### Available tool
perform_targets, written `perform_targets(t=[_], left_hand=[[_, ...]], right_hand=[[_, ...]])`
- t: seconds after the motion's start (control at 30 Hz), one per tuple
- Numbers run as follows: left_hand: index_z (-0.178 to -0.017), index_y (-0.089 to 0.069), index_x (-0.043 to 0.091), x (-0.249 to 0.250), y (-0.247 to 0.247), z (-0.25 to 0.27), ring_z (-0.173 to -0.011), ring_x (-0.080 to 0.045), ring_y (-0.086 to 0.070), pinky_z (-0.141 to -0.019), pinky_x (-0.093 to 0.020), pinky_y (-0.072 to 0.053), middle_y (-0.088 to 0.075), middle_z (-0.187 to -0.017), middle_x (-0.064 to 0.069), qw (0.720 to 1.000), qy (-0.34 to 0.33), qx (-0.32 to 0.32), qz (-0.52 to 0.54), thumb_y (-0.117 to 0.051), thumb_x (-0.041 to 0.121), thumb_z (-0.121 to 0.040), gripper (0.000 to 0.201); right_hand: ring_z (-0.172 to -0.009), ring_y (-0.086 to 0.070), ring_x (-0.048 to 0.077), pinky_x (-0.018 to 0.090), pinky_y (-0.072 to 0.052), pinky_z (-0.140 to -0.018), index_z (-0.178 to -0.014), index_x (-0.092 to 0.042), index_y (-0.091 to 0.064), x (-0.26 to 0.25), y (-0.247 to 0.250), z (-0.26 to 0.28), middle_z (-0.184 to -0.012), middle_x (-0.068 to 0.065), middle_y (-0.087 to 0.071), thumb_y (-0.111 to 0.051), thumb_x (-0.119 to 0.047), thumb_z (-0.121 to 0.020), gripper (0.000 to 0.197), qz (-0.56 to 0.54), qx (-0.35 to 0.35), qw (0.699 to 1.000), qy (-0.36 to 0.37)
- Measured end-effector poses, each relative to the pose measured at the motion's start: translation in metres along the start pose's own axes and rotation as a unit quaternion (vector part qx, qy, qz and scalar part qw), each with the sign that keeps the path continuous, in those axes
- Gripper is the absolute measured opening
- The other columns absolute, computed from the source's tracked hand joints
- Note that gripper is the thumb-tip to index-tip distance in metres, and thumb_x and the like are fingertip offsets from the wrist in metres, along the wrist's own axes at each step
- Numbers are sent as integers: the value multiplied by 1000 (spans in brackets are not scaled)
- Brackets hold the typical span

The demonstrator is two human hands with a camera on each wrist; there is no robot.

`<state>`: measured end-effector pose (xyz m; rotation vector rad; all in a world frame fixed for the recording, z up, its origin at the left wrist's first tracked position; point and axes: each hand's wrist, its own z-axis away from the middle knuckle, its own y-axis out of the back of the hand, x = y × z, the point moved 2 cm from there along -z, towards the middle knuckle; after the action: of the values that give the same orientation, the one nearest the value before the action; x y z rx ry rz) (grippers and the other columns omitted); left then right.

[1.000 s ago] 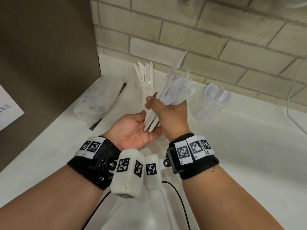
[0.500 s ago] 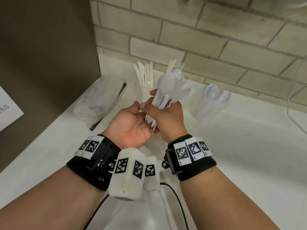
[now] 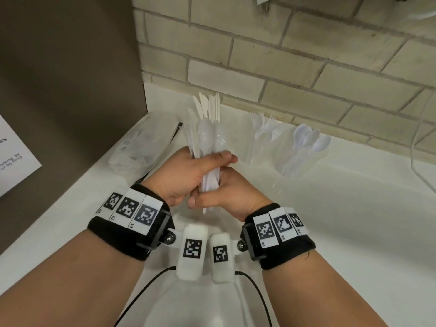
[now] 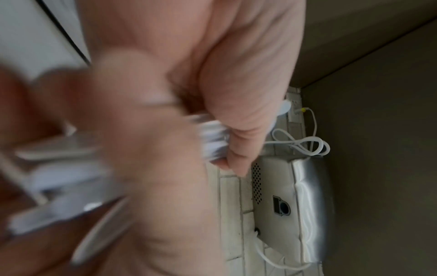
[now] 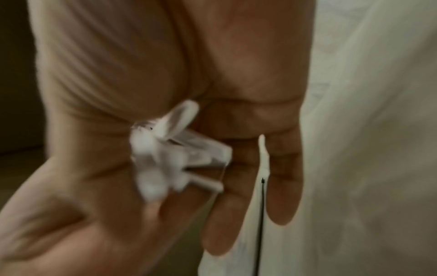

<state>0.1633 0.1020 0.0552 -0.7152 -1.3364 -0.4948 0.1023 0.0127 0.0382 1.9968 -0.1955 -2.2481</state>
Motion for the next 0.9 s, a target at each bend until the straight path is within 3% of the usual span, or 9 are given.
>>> perform_targets(t=[0.2,0.27,0.33,0.37,0.47,0.53,0.67,0.8,0.9], left_hand=[[-90,-67,12,0,-4,3,-102,-24,-68,-90,-36,-53,-74,-97,-13,999,-28,-30,-1,-65,30,-75,23],[-86,-66,12,0,-4,4,-97,-27,-70,-90,-42,-54,-74,-84,-13,999,-34,4,27,-66,29,-76,20],[-78,-61,11,0,2,0,-83,-30,-72,-81,-46,-57,-65,-62,-7,991,-46,84,96,-65,25,-84,16],[-74,-58,11,-1,7,-2,-71,-28,-70,-74,-46,-58,-57,-55,-3,983,-52,125,120,-64,24,-87,20],[-76,-55,15,-6,21,-7,-47,-15,-51,-61,-39,-54,-47,-49,5,978,-53,184,78,-62,24,-90,19],[-77,-53,17,-12,22,-8,-47,-15,-48,-59,-37,-50,-47,-49,7,986,-35,165,-8,-64,26,-89,19],[-78,-50,13,-21,14,-7,-49,-13,-51,-54,-31,-47,-51,-54,4,988,-33,104,-111,-68,25,-86,23],[-75,-52,23,-22,7,-3,-48,5,-53,-52,-11,-42,-57,-48,19,991,-51,49,-111,-71,18,-82,21],[-79,-57,21,-23,4,2,-48,3,-55,-53,-13,-46,-60,-50,14,996,-43,38,-71,-69,29,-75,15]], right_hand=[[-34,-38,12,27,-45,-45,-68,-9,-46,9,-6,4,-52,6,-38,-57,4,-69,18,-63,-9,996,-59],[-45,-54,13,29,-53,-53,-73,-8,-55,6,-7,5,-57,5,-53,-67,1,-74,15,-40,-20,998,-53],[-77,-68,9,26,-56,-77,-93,-12,-69,1,3,4,-85,-2,-71,-79,-21,-77,21,91,-10,994,-52],[-86,-67,4,22,-54,-83,-99,-17,-71,-4,12,3,-92,-8,-72,-81,-33,-74,31,146,14,988,-57],[-73,-65,2,19,-49,-69,-84,-20,-71,-24,33,3,-79,-12,-69,-81,-47,-69,32,142,170,975,-30],[-66,-61,10,26,-50,-65,-85,-21,-71,-38,38,0,-77,-6,-66,-79,-42,-73,26,90,250,963,32],[-66,-59,9,32,-52,-74,-101,-28,-71,-55,34,-10,-77,-9,-61,-76,-38,-79,24,71,257,962,64],[-59,-57,0,26,-48,-67,-81,-26,-73,-53,31,-15,-76,-10,-67,-68,-24,-88,9,80,276,956,66],[-73,-62,7,27,-49,-70,-81,-20,-72,-49,34,-15,-83,-7,-70,-62,-21,-92,15,0,298,953,58]])
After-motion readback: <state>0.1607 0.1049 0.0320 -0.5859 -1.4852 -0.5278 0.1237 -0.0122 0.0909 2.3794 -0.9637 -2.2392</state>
